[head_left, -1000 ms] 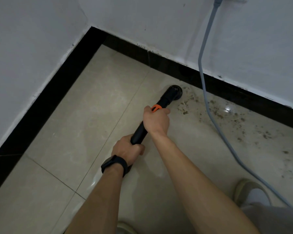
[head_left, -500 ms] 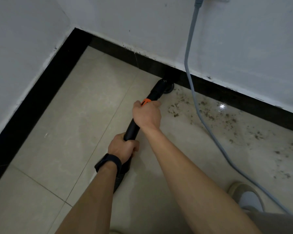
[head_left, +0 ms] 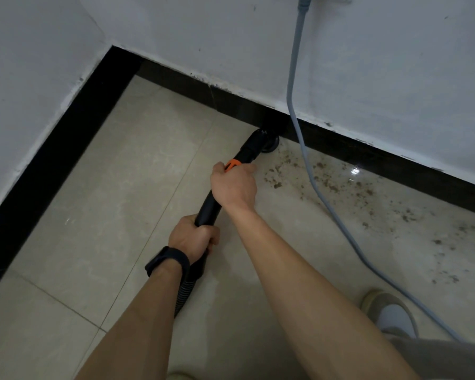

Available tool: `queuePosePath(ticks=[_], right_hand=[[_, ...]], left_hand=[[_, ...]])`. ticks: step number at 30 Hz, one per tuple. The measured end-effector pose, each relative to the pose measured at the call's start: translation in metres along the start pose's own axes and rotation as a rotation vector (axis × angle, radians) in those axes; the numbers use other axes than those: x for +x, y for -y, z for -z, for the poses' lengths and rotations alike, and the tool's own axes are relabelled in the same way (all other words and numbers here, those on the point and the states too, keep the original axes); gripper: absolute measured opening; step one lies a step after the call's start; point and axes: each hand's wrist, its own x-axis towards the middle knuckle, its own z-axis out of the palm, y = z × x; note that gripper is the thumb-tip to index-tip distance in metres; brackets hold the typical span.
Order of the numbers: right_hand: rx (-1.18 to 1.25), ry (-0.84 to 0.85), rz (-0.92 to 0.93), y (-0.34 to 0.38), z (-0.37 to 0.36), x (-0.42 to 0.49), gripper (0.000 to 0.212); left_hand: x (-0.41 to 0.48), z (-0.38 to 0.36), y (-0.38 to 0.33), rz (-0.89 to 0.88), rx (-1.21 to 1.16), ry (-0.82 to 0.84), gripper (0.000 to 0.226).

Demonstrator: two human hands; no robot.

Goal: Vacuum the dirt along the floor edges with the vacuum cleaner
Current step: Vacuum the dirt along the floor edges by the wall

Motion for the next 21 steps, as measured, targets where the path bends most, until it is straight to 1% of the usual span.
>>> queuePosePath(ticks=[5, 21], right_hand=[[0.009, -0.002, -0.006, 0.000, 0.004, -0.001, 0.053], [-0.003, -0.023, -0.016, -0.003, 0.012, -0.002, 0.050]], left_hand=[[-0.001, -0.001, -0.001, -0.010, 0.010, 0.007, 0.028], [-0.005, -0.003, -0.007, -0.009, 0.080, 0.023, 0.025]])
